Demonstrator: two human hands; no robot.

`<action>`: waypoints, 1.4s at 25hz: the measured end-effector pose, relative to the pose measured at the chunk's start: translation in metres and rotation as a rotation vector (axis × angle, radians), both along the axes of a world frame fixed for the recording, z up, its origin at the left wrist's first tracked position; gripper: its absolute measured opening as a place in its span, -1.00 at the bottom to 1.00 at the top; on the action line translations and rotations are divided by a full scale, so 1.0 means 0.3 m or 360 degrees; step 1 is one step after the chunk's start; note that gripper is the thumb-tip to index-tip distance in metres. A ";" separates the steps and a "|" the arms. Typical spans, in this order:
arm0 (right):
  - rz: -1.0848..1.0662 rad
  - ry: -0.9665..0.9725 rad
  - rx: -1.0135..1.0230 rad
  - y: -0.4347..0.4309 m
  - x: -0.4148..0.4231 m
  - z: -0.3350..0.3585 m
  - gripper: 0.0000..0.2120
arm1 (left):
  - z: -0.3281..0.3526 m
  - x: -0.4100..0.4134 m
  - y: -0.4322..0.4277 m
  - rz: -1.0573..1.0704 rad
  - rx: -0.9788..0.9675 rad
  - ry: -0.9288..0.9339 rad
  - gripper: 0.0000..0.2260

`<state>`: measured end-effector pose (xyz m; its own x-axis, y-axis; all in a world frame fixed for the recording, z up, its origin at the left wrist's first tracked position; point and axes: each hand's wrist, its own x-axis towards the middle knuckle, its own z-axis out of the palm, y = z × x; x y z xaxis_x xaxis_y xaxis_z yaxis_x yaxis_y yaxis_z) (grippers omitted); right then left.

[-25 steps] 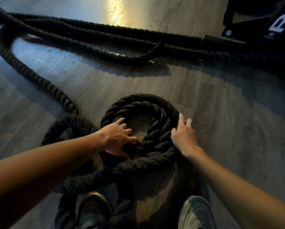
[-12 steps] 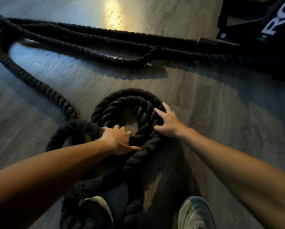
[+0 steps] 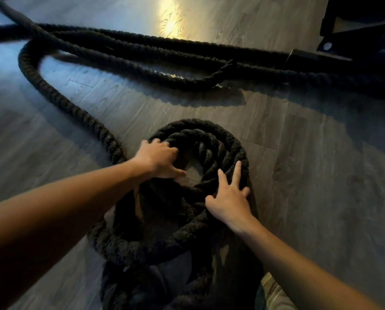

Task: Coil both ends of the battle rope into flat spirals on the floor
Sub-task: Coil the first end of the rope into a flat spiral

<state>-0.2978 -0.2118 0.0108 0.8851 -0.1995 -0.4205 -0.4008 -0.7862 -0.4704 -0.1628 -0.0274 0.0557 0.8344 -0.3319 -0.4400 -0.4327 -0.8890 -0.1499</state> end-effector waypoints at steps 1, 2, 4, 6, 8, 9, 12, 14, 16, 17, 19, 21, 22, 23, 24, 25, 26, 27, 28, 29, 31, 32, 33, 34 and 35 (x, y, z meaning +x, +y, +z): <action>-0.0026 -0.0083 0.0070 -0.008 -0.009 -0.004 -0.24 | 0.006 0.021 0.039 0.0190 0.0031 0.0029 -0.26; -0.0010 -0.0196 0.0119 -0.015 -0.015 -0.012 -0.27 | 0.000 0.027 0.069 0.0405 0.0024 0.0105 -0.23; 0.0119 -0.0369 0.0216 -0.053 -0.011 -0.033 -0.37 | -0.025 0.009 0.095 0.0742 -0.0104 0.0276 -0.19; 0.0278 -0.0417 0.0253 -0.133 0.034 -0.044 -0.43 | -0.023 0.002 0.086 0.0897 -0.0232 0.0326 -0.19; 0.0417 -0.0415 0.0190 -0.230 0.109 -0.048 -0.46 | 0.002 0.012 0.079 0.0927 -0.0315 0.0379 -0.24; 0.0483 -0.0423 0.0123 -0.275 0.151 -0.044 -0.47 | 0.017 0.014 0.073 0.0925 -0.0383 0.0453 -0.30; 0.0623 -0.0505 -0.0072 -0.376 0.255 -0.038 -0.51 | 0.040 -0.013 0.053 0.1240 -0.0733 0.0903 -0.53; 0.0501 -0.0517 -0.0215 -0.390 0.270 -0.040 -0.56 | 0.036 -0.040 0.041 0.1359 -0.0785 0.1098 -0.53; 0.0160 -0.0427 -0.0258 -0.345 0.232 -0.053 -0.57 | 0.003 -0.050 0.044 0.1391 -0.0839 0.1026 -0.55; -0.0012 -0.0358 -0.0221 -0.305 0.196 -0.063 -0.54 | -0.020 -0.052 0.058 0.1381 -0.0854 0.0904 -0.57; -0.0205 -0.0164 -0.0133 -0.221 0.109 -0.077 -0.43 | -0.066 -0.049 0.105 0.1222 -0.0874 0.0621 -0.57; -0.0217 0.0013 -0.0126 -0.178 0.042 -0.080 -0.31 | -0.105 -0.046 0.161 0.0833 -0.0746 0.0383 -0.55; -0.0200 0.0055 -0.0135 -0.173 0.023 -0.079 -0.28 | -0.117 -0.039 0.185 0.0579 -0.0620 0.0245 -0.51; -0.0181 0.0064 -0.0149 -0.173 0.010 -0.077 -0.27 | -0.123 -0.029 0.203 0.0290 -0.0484 0.0081 -0.48; -0.0157 0.0029 -0.0177 -0.178 0.001 -0.080 -0.29 | -0.122 -0.014 0.211 -0.0015 -0.0377 -0.0074 -0.46; -0.0111 -0.0036 -0.0212 -0.184 -0.004 -0.083 -0.32 | -0.116 0.003 0.212 -0.0308 -0.0305 -0.0139 -0.43; -0.0043 -0.0107 -0.0244 -0.194 -0.004 -0.090 -0.34 | -0.106 0.023 0.210 -0.0567 -0.0241 -0.0072 -0.36; 0.0034 -0.0153 -0.0259 -0.209 0.003 -0.098 -0.36 | -0.096 0.045 0.204 -0.0764 -0.0140 0.0084 -0.23; 0.0107 -0.0181 -0.0253 -0.229 0.019 -0.108 -0.37 | -0.087 0.068 0.199 -0.0889 -0.0008 0.0233 -0.08; 0.0179 -0.0193 -0.0237 -0.251 0.039 -0.113 -0.37 | -0.083 0.084 0.199 -0.0969 0.0105 0.0295 0.04; 0.0340 -0.0200 -0.0221 -0.288 0.088 -0.123 -0.35 | -0.085 0.091 0.206 -0.1042 0.0200 0.0204 0.04; 0.0404 -0.0207 -0.0227 -0.305 0.116 -0.126 -0.35 | -0.089 0.086 0.212 -0.1040 0.0223 0.0126 -0.02; 0.0446 -0.0223 -0.0249 -0.322 0.147 -0.121 -0.36 | -0.094 0.074 0.214 -0.1023 0.0248 0.0064 -0.06; 0.0468 -0.0248 -0.0283 -0.339 0.185 -0.109 -0.37 | -0.104 0.060 0.215 -0.1005 0.0273 0.0015 -0.07; 0.0476 -0.0278 -0.0328 -0.350 0.229 -0.089 -0.41 | -0.113 0.045 0.210 -0.0986 0.0303 -0.0034 -0.07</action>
